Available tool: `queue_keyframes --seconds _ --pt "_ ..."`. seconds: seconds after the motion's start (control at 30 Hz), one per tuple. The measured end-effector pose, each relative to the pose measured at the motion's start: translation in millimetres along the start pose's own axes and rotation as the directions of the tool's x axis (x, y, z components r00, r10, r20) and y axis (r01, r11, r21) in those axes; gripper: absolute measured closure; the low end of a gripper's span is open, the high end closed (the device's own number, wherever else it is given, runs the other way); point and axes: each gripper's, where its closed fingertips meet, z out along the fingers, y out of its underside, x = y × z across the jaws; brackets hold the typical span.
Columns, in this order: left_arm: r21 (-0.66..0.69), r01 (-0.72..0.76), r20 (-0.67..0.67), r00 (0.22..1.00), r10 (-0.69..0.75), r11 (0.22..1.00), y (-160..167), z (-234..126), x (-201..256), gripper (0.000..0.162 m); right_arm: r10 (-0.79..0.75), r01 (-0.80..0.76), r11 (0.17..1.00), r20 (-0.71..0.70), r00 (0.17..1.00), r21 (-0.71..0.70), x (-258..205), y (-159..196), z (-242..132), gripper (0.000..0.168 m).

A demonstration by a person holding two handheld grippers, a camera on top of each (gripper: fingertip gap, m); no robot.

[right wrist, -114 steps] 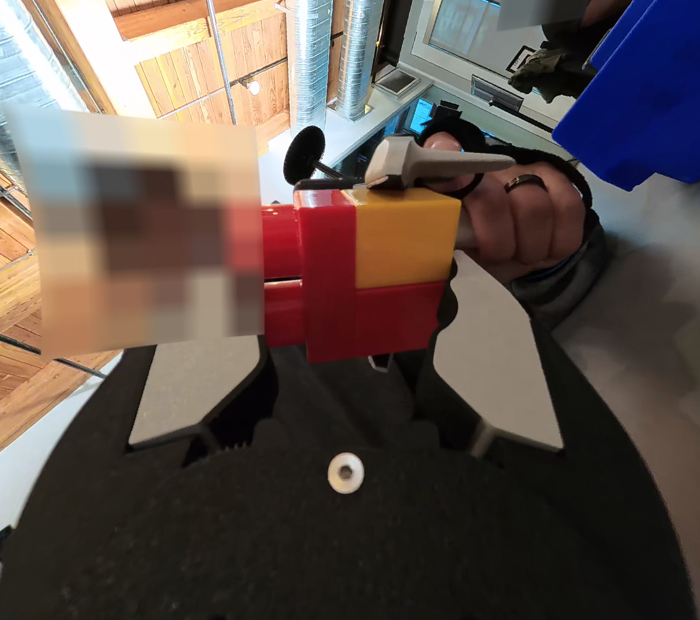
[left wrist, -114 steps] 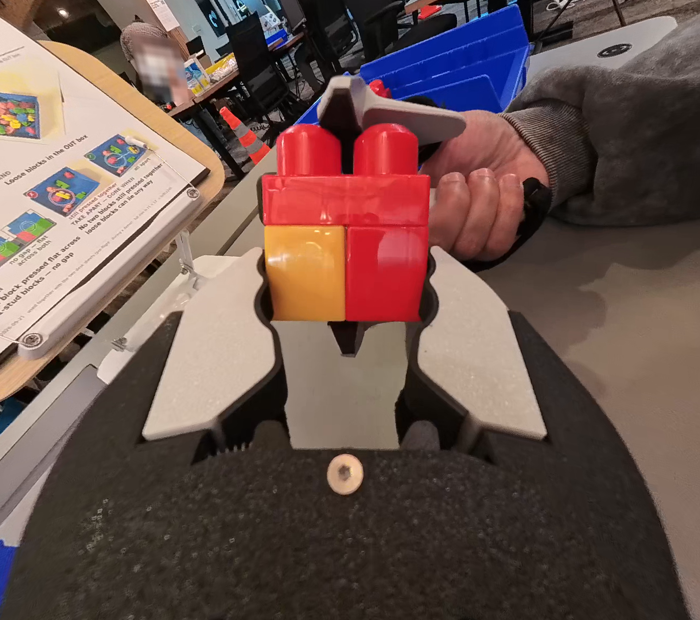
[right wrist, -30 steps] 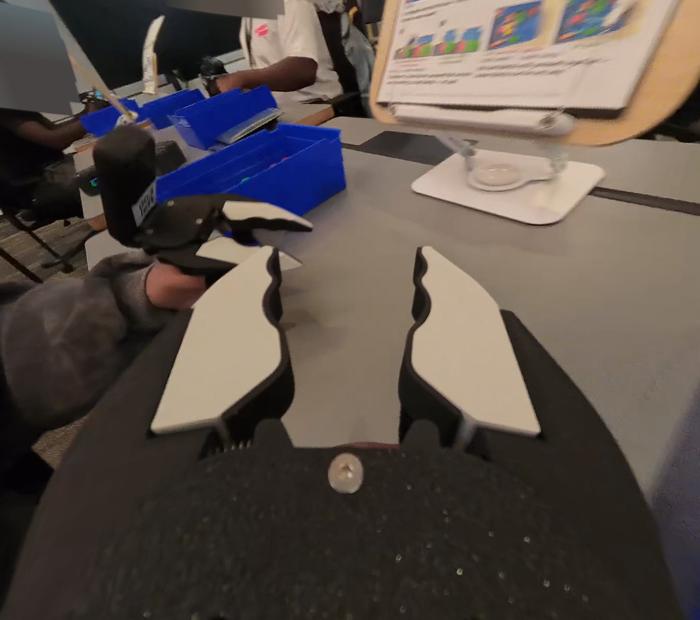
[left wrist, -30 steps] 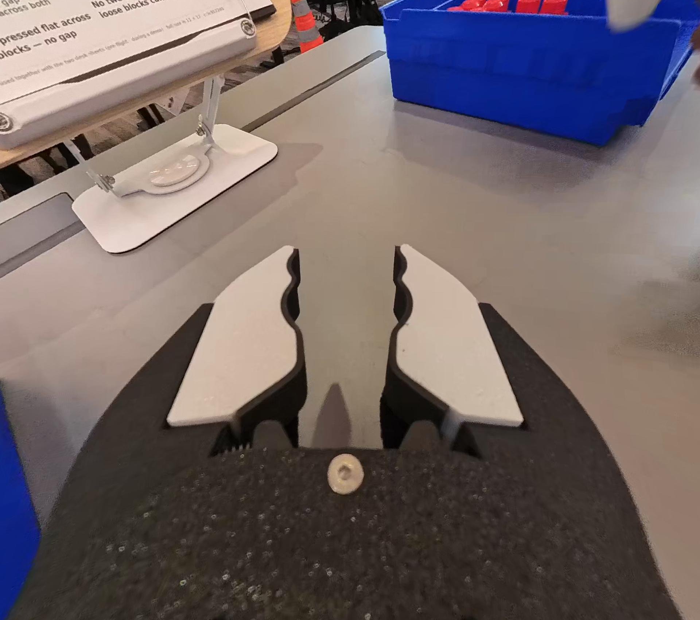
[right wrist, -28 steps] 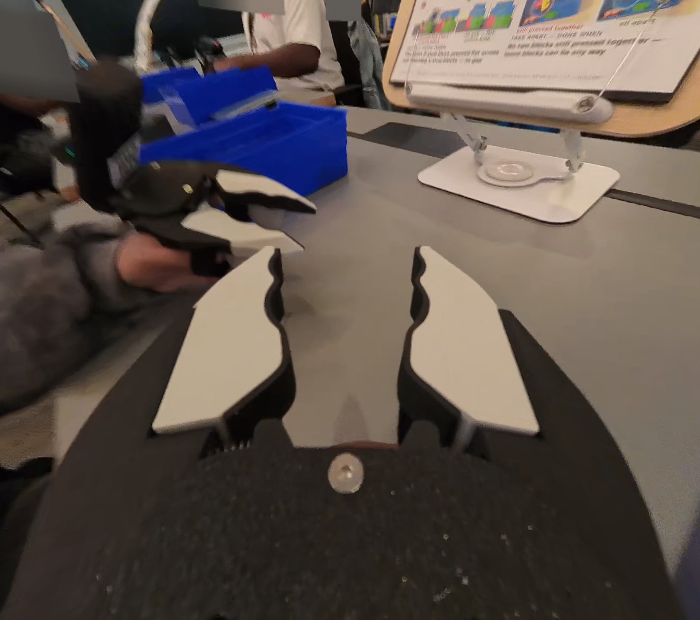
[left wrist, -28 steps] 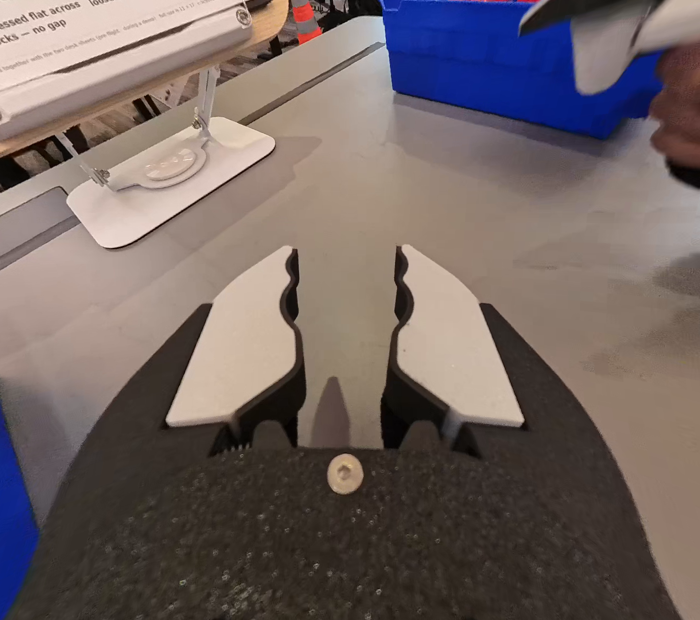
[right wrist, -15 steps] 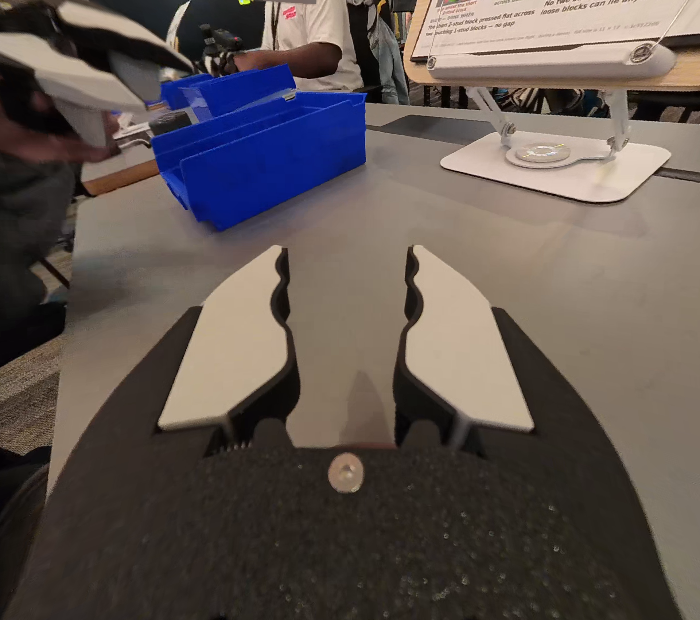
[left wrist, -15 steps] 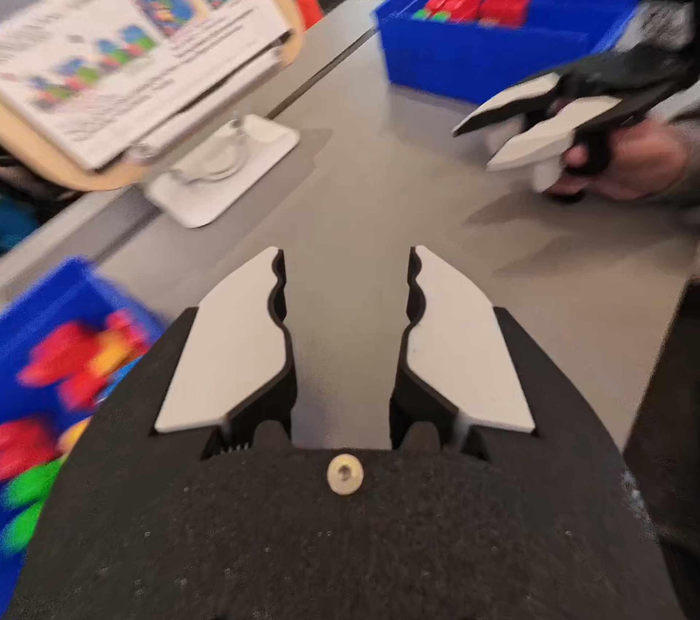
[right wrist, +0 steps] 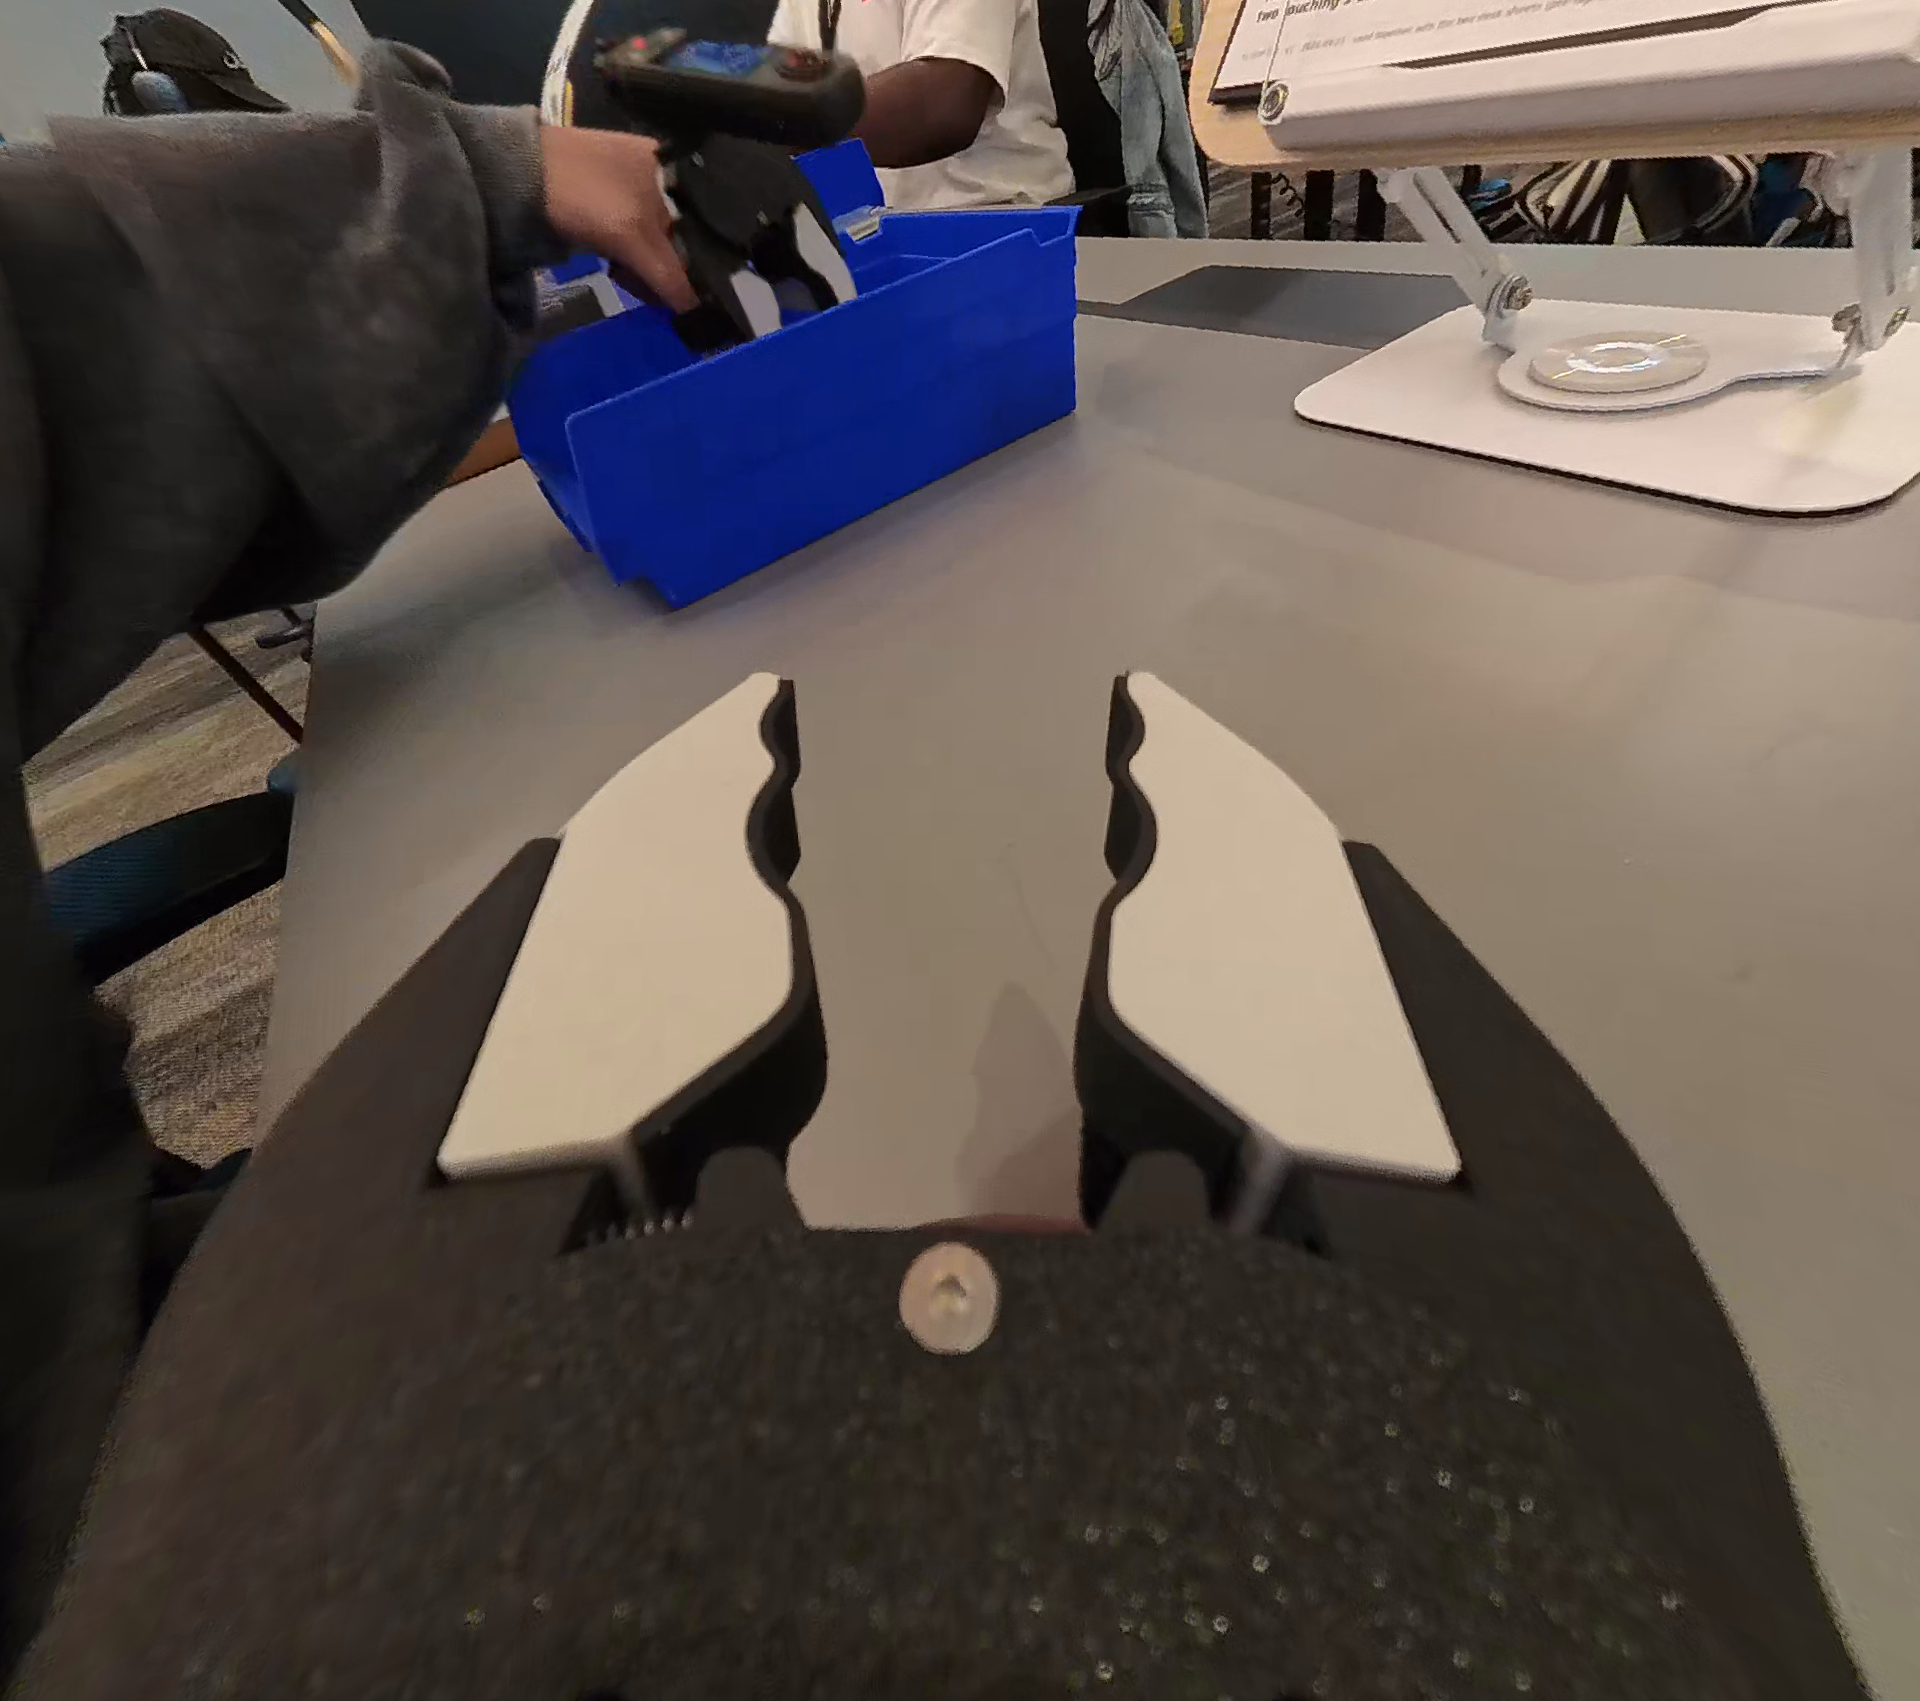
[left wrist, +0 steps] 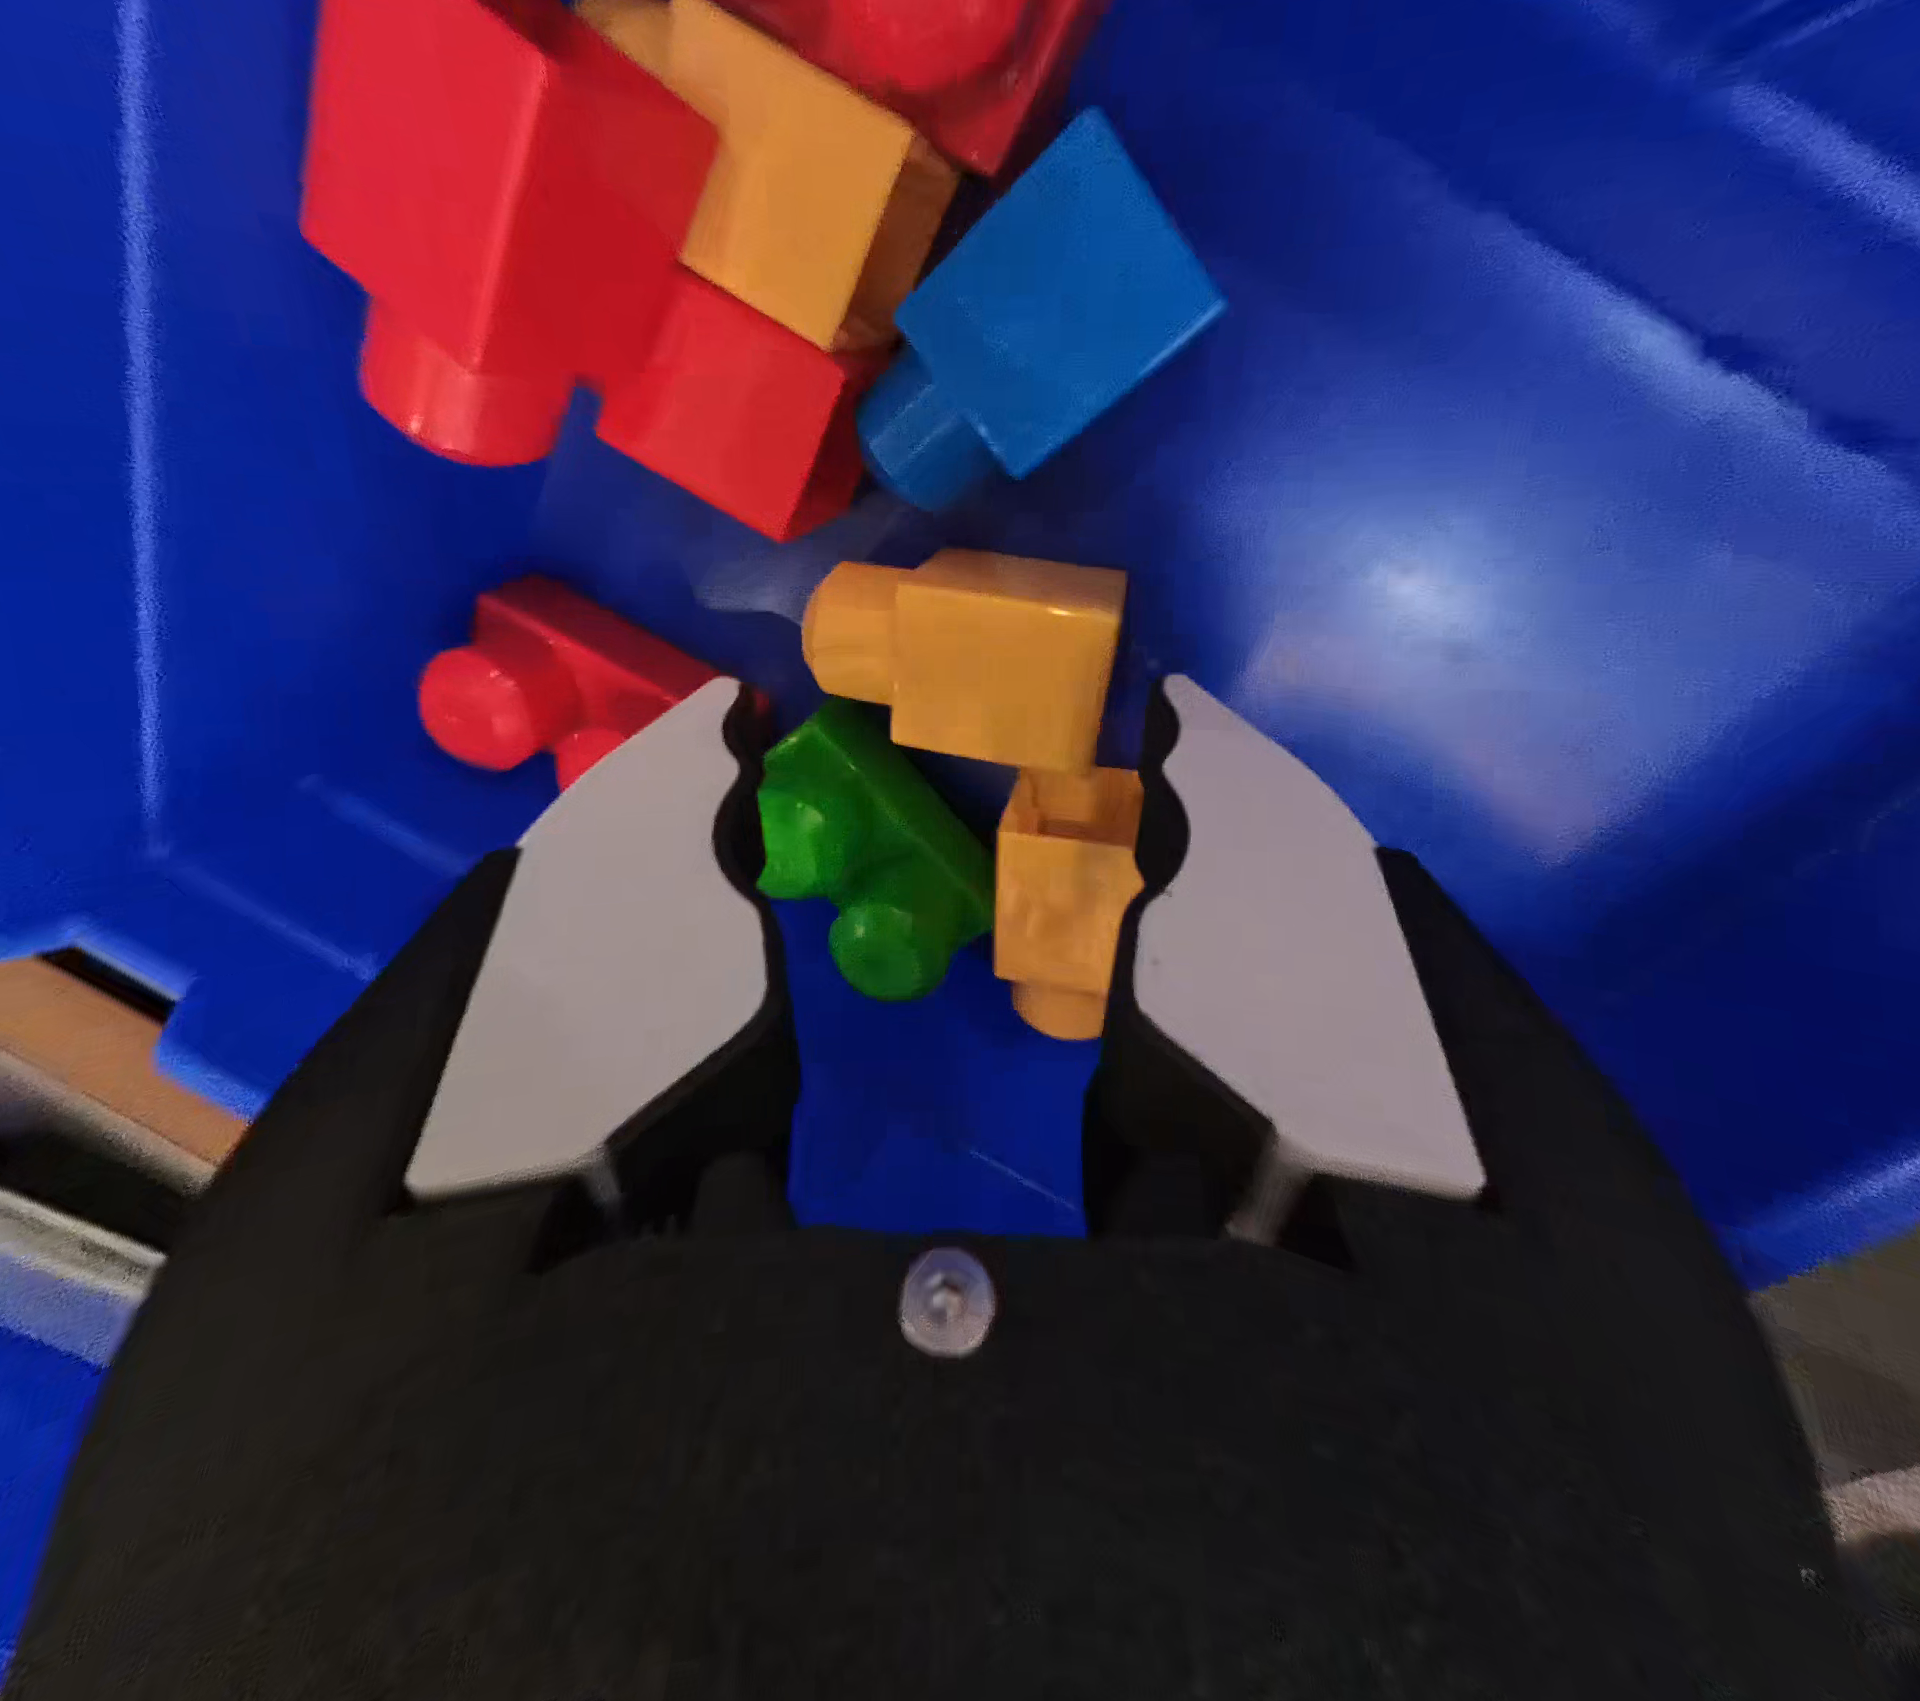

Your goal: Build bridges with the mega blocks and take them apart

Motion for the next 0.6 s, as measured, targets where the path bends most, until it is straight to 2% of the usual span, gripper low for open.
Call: queue_keyframes --seconds 0.07,0.13,0.2,0.3,0.37,0.5,0.6 --pt "-0.038 -0.007 -0.037 0.999 0.005 0.999 5 14 -1 0.090 0.011 -0.011 1.000 0.003 1.000 0.003 1 0 -1 0.112" --pt "-0.072 -0.019 -0.072 0.997 0.014 0.997 7 19 4 0.100 0.021 -0.021 1.000 0.004 1.000 0.003 2 0 -1 0.112" --pt "-0.053 -0.046 -0.083 0.996 0.042 0.998 2 15 9 0.101 0.029 -0.029 1.000 0.008 1.000 0.000 2 1 -1 0.113" --pt "-0.041 -0.072 -0.038 0.997 0.070 0.997 -2 -2 8 0.101 0.024 -0.024 1.000 0.008 1.000 0.003 2 0 -1 0.114" --pt "-0.008 -0.091 0.005 0.996 0.091 0.996 -11 -28 8 0.101 0.018 -0.018 1.000 0.008 1.000 0.000 1 0 0 0.114" --pt "0.159 -0.175 0.067 0.984 0.166 0.972 -64 -100 34 0.101 -0.003 0.003 1.000 0.005 1.000 -0.005 0 1 1 0.115" --pt "0.228 -0.307 0.055 0.951 0.303 0.924 -115 -127 84 0.101 -0.023 0.023 1.000 0.001 1.000 -0.005 -2 0 1 0.115"
